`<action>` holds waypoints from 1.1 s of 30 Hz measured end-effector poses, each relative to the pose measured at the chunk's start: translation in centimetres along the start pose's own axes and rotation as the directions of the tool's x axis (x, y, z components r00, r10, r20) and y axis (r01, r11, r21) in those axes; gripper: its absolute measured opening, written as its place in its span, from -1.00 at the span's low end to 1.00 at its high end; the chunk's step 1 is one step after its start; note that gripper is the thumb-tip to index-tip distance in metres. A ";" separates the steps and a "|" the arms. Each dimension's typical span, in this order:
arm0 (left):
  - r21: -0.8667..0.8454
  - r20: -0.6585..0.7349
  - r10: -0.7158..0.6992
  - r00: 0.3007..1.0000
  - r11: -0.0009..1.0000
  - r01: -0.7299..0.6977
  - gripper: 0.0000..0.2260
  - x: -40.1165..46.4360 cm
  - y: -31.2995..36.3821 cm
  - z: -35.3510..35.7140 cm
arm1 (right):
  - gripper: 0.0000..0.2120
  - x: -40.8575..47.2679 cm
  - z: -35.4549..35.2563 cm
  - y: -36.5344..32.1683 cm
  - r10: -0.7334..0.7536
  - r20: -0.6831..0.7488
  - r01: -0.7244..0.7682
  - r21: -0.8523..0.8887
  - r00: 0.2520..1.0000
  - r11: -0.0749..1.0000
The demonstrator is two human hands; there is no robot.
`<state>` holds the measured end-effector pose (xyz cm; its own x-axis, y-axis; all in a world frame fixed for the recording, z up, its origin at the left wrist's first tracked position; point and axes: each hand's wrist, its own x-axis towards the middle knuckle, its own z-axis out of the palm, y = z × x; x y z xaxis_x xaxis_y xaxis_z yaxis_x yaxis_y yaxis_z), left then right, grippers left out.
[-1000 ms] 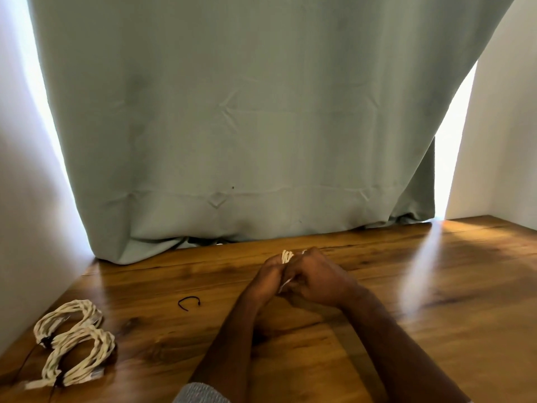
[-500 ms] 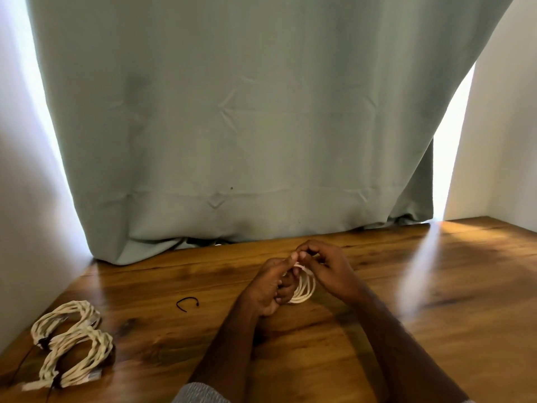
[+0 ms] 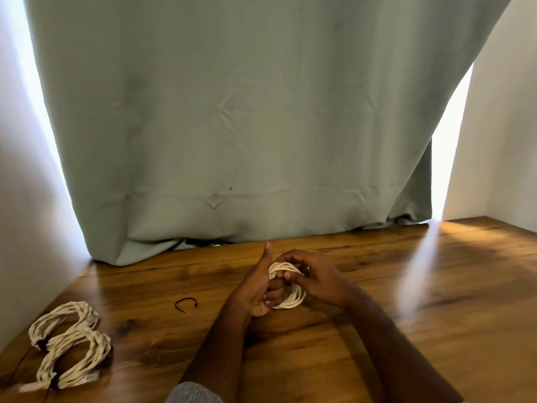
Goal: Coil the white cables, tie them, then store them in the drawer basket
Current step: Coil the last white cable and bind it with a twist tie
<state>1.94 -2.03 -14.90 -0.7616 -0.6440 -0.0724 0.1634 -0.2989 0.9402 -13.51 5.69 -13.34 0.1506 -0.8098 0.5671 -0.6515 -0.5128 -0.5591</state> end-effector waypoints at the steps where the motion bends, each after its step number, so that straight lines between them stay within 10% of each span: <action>1: 0.005 -0.003 0.009 1.000 1.000 -0.009 -0.38 0.1 -0.1 -0.1 | -0.75 0.1 0.1 0.1 -0.005 -0.012 0.005 -0.027 1.000 1.000; 7: -0.123 0.218 0.161 0.962 0.983 -0.137 -0.72 -1.0 -0.4 -0.8 | -0.78 0.0 0.9 0.4 0.037 -0.115 -0.029 0.072 0.993 0.997; 13: -0.137 0.067 0.176 0.982 0.977 -0.166 -0.74 -1.7 -0.1 0.1 | -0.76 0.6 1.9 -0.3 0.254 -0.149 -0.183 0.375 0.956 0.909; 20: -0.015 0.095 0.034 0.995 0.999 -0.032 -0.70 -5.2 1.2 -1.9 | -0.88 0.9 3.3 -3.4 0.373 0.132 -0.352 0.700 0.919 0.621; 28: -0.080 -0.039 0.107 0.994 0.991 -0.110 -0.70 -9.8 3.2 -6.9 | -0.55 4.2 6.8 -7.7 0.492 0.226 -0.537 0.454 0.841 0.710; 33: -0.193 -0.166 0.234 0.958 0.945 -0.265 -0.60 -10.5 4.4 -8.1 | -0.40 7.6 12.6 -10.1 0.393 -0.126 -0.358 0.232 0.911 0.905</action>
<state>15.73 -2.25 -12.66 -0.5872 -0.8038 0.0958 0.4767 -0.2478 0.8434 3.59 1.17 -10.98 -0.2119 -0.9032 0.3732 -0.4709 -0.2402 -0.8488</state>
